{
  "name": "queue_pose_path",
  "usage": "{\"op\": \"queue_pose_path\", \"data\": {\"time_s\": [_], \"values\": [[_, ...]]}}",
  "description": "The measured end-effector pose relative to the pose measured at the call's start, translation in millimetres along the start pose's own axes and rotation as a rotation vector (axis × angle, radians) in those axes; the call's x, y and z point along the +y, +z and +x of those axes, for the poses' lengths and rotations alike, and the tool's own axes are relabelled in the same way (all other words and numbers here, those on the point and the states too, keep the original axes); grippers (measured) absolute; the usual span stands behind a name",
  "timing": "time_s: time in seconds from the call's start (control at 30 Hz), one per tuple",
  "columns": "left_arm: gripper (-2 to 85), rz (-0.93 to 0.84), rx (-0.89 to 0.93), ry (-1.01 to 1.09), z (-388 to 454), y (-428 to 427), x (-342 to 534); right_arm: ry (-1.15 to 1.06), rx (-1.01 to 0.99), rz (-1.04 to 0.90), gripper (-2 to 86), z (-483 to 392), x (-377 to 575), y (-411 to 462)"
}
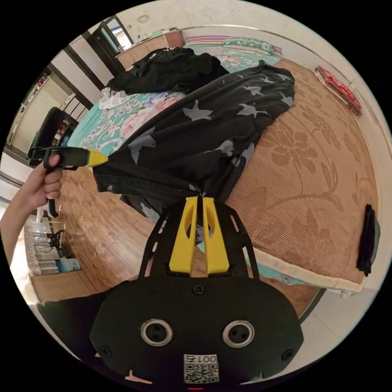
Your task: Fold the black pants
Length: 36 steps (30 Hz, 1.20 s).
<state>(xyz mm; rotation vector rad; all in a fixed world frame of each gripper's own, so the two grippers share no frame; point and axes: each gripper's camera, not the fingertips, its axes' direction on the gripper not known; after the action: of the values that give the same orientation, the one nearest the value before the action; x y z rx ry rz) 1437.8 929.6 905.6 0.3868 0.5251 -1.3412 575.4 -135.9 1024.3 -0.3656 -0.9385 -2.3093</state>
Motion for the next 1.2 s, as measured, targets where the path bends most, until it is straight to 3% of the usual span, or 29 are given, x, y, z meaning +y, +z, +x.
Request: {"op": "queue_pose_path", "data": {"time_s": [0.2,0.3,0.43,0.5,0.9,1.03,1.2], "values": [[-0.9,0.020,-0.012,-0.005,9.8,2.8,8.1,0.095,-0.102,0.073,2.0,-1.4,62.9,-25.9],[-0.9,-0.041,-0.078,-0.034,9.0,15.6,9.7,0.077,-0.057,0.036,1.8,-9.8,85.8,-12.9],[-0.9,-0.192,-0.344,-0.033,11.4,40.5,9.8,0.087,-0.037,-0.029,1.8,-9.4,98.9,20.4],[-0.9,-0.233,-0.425,-0.040,13.5,46.8,9.7,0.156,-0.144,-0.020,1.8,-1.6,104.7,34.4],[5.6,-0.144,-0.349,0.016,59.3,86.7,13.8,0.238,-0.334,0.017,2.2,43.2,126.8,36.0],[1.2,-0.143,-0.507,-0.002,72.5,98.3,15.3,0.209,-0.331,0.014,2.2,50.0,128.1,37.9],[-0.7,-0.120,-0.561,0.030,95.7,101.5,18.7,0.212,-0.345,0.038,2.0,62.5,128.9,33.4]]}}
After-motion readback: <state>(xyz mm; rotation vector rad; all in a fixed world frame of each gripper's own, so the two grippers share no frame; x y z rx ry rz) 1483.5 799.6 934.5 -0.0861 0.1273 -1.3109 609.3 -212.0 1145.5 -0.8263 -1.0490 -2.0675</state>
